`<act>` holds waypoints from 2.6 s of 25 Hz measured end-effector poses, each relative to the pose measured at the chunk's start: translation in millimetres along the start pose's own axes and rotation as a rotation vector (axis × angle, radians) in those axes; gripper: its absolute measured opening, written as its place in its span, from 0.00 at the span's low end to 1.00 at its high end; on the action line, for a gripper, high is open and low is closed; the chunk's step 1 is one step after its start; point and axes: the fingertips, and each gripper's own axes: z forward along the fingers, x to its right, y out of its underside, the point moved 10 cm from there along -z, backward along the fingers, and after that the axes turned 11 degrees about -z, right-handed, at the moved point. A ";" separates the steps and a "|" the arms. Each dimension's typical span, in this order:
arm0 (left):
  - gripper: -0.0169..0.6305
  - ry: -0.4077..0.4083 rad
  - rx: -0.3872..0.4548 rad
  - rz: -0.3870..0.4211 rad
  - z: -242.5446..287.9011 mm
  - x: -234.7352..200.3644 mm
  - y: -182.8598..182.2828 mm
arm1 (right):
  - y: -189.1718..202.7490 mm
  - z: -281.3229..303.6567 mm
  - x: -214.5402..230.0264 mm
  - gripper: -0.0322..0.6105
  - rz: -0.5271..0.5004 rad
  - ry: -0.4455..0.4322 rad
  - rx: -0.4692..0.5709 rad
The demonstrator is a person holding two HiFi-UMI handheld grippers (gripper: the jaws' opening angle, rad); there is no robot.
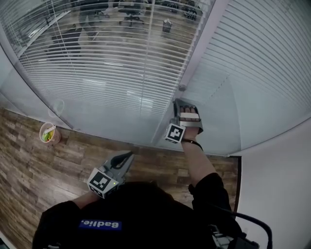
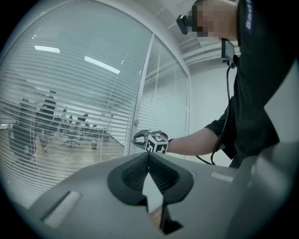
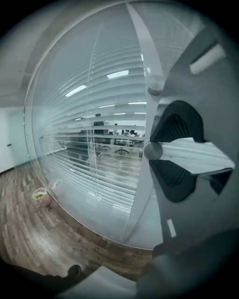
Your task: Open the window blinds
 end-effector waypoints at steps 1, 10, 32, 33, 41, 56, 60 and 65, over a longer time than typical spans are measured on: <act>0.03 0.001 -0.002 -0.001 1.1 0.5 0.1 | -0.2 -1.0 1.9 0.24 -0.006 0.001 0.017; 0.03 -0.010 -0.003 -0.028 5.3 0.5 2.5 | 28.6 -3.9 13.6 0.36 1.160 -0.240 0.141; 0.03 0.004 -0.009 -0.032 3.6 -1.2 4.0 | -2.2 0.7 17.0 0.23 0.513 -0.108 -0.029; 0.03 0.004 -0.009 -0.032 3.6 -1.4 4.2 | -2.8 0.7 16.1 0.23 0.480 -0.103 -0.030; 0.03 0.008 -0.007 -0.039 4.0 -2.1 4.5 | -5.0 1.5 9.9 0.23 0.298 -0.097 -0.018; 0.03 0.007 0.000 -0.048 3.4 -5.0 20.3 | -5.8 -4.1 -7.6 0.39 0.388 -0.073 0.023; 0.03 0.033 0.015 -0.066 3.0 -4.6 10.5 | -0.2 -37.4 -11.9 0.39 0.529 -0.043 0.035; 0.03 0.117 0.017 -0.105 9.9 -5.3 23.9 | -3.7 -95.1 -48.4 0.23 0.830 -0.108 0.060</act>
